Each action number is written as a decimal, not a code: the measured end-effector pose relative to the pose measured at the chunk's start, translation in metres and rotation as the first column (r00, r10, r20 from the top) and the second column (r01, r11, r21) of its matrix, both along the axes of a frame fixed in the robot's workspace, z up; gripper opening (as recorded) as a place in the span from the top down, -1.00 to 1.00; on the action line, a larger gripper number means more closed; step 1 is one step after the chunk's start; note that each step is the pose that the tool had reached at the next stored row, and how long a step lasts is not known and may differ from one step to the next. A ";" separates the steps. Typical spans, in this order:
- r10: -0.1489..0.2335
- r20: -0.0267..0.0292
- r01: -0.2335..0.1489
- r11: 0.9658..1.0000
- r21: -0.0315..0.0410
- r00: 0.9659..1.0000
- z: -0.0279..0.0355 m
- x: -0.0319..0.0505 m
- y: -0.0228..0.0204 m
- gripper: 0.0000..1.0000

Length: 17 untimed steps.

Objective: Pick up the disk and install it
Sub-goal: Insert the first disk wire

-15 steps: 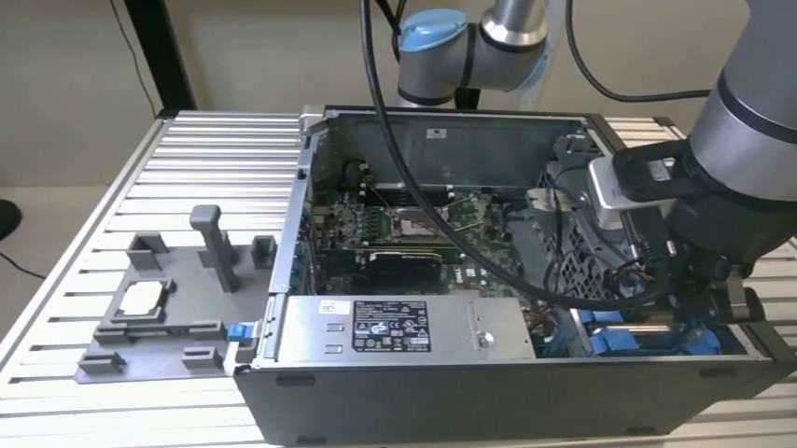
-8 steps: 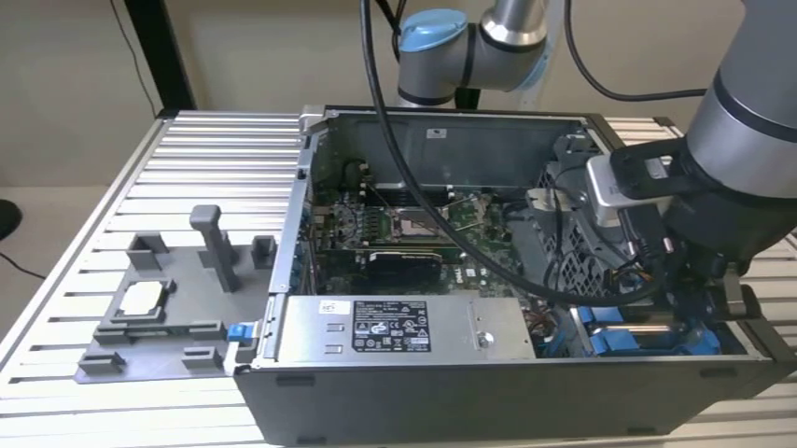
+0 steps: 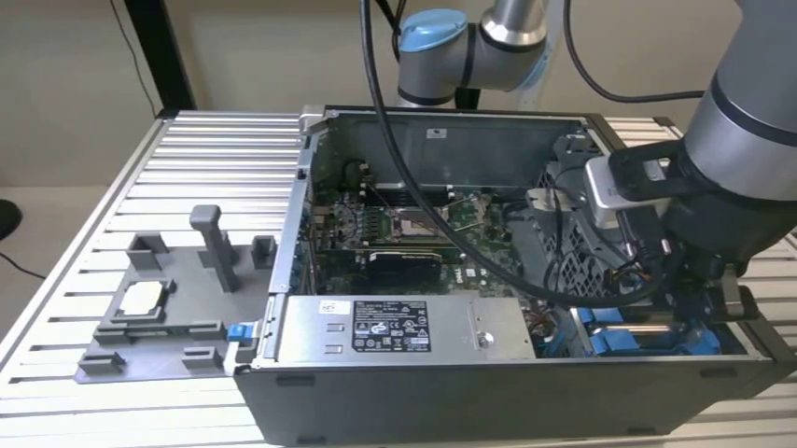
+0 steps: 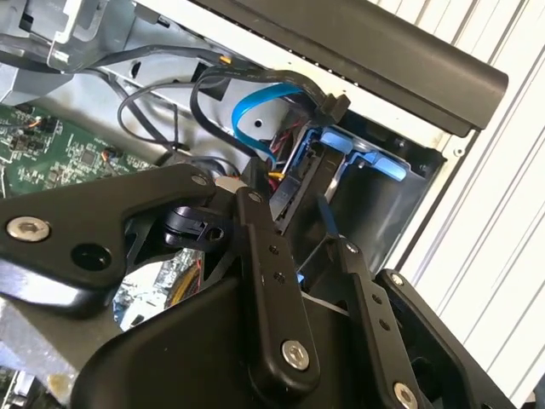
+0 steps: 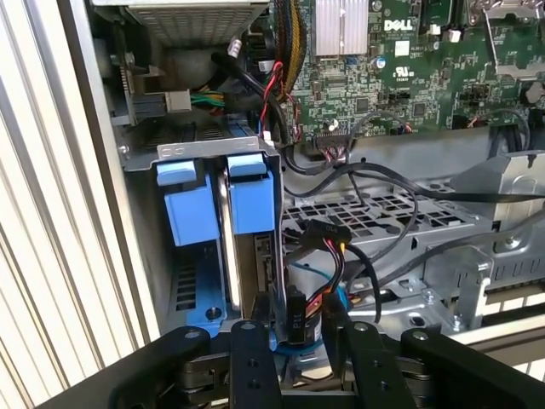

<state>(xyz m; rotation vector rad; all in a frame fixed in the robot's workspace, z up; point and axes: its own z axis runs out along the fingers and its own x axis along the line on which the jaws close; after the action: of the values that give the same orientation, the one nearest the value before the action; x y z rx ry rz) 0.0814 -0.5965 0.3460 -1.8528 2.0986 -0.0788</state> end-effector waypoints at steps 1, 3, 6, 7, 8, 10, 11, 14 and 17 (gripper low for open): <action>0.000 0.000 0.000 1.000 0.000 1.000 0.0000 0.0000 0.0000 -1.00; 0.000 0.000 0.000 1.000 -0.003 1.000 -0.0001 0.0000 0.0000 -1.00; 0.000 -0.001 0.000 1.000 -0.004 1.000 -0.0001 -0.0001 0.0000 -1.00; 0.000 -0.002 0.000 1.000 -0.004 1.000 0.0001 -0.0001 0.0000 -1.00; 0.000 -0.002 0.000 1.000 -0.004 1.000 0.0001 -0.0001 0.0000 -1.00; 0.000 -0.003 0.000 1.000 -0.004 1.000 0.0005 0.0000 0.0000 -1.00; 0.000 -0.003 0.000 1.000 -0.004 1.000 0.0005 0.0000 0.0000 -1.00; 0.000 -0.003 0.000 1.000 -0.004 1.000 0.0006 0.0008 0.0000 -1.00; 0.000 -0.003 0.000 1.000 -0.006 1.000 0.0006 0.0010 -0.0001 -1.00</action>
<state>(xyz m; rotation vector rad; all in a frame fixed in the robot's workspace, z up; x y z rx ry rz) 0.0824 -0.5965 0.3466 -1.8579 2.1022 -0.0822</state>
